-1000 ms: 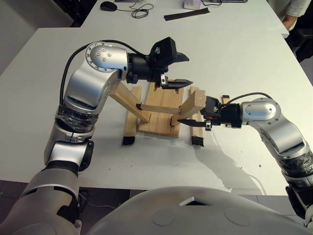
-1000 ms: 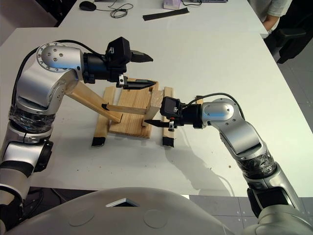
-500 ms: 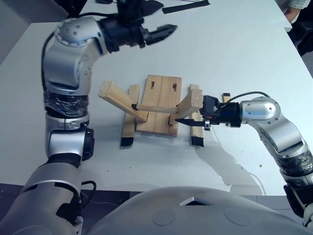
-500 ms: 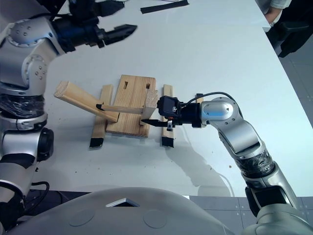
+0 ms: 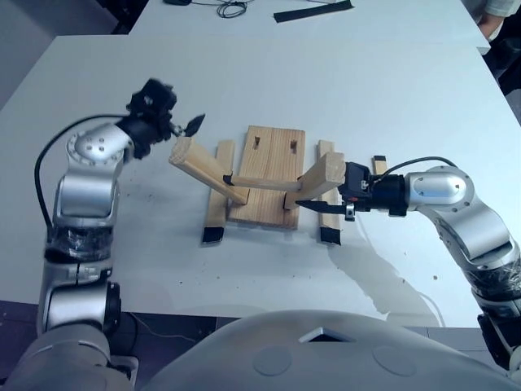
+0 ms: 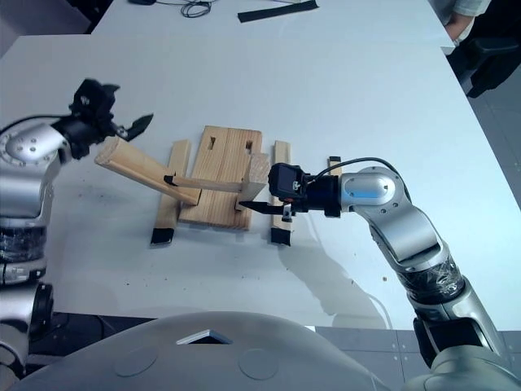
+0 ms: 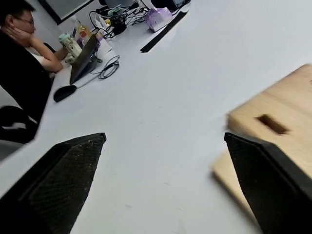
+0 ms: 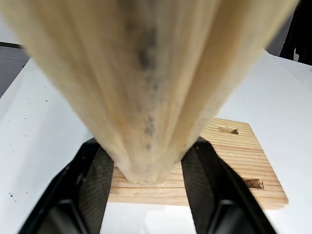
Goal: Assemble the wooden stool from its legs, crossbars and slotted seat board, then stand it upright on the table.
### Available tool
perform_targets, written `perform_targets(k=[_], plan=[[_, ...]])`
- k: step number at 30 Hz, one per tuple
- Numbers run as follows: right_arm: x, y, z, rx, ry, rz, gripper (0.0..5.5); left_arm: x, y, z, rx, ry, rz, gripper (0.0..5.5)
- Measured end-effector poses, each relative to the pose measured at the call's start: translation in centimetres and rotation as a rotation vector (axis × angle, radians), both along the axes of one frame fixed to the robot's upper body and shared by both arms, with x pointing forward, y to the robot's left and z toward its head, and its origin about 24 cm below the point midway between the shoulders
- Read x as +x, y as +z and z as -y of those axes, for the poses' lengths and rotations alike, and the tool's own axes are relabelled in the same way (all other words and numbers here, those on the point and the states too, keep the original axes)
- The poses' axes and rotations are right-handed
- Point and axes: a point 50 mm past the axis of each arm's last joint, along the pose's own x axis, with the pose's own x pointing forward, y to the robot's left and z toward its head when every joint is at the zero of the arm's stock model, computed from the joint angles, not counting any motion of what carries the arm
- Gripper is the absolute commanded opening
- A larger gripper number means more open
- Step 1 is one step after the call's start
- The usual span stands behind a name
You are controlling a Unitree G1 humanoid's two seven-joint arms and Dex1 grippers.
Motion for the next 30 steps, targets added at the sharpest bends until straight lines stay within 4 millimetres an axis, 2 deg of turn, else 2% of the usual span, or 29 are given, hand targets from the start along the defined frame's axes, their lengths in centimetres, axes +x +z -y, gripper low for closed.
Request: perform_targets(k=[4, 7, 15, 20, 22, 25, 26, 30], plan=[[-0.3, 0.0, 0.2, -0.002, -0.008, -0.001, 2.01, -4.1, -2.9, 1.0, -0.143, 0.045, -0.071, 4.54], [-0.3, 0.0, 0.6, -0.005, -0.021, -0.001, 2.01, -5.5, -3.0, 0.8, -0.275, 0.120, -0.062, 4.54], [-0.5, -0.1, 0.9, 0.005, -0.037, -0.010, 2.01, -5.8, -3.1, -1.0, -0.454, 0.355, -0.059, 4.54], [-0.7, -0.1, 1.2, 0.005, -0.048, -0.013, 2.01, -6.1, -2.5, -2.2, -0.470, 0.419, -0.045, 4.54], [-0.7, 0.0, 1.3, 0.002, -0.052, -0.015, 2.01, -5.8, -1.9, -1.1, -0.477, 0.389, -0.059, 4.54], [-0.7, 0.0, 1.2, -0.002, -0.048, -0.017, 2.01, -4.7, 0.9, 4.4, -0.532, 0.170, -0.040, 4.54], [-0.6, 0.1, 1.4, -0.013, -0.054, -0.022, 2.01, -4.5, 1.7, 5.4, -0.520, 0.163, -0.027, 4.54], [-0.2, 0.2, 1.9, -0.032, -0.066, -0.033, 2.01, -4.1, 2.2, 6.6, -0.467, 0.211, -0.053, 4.54]])
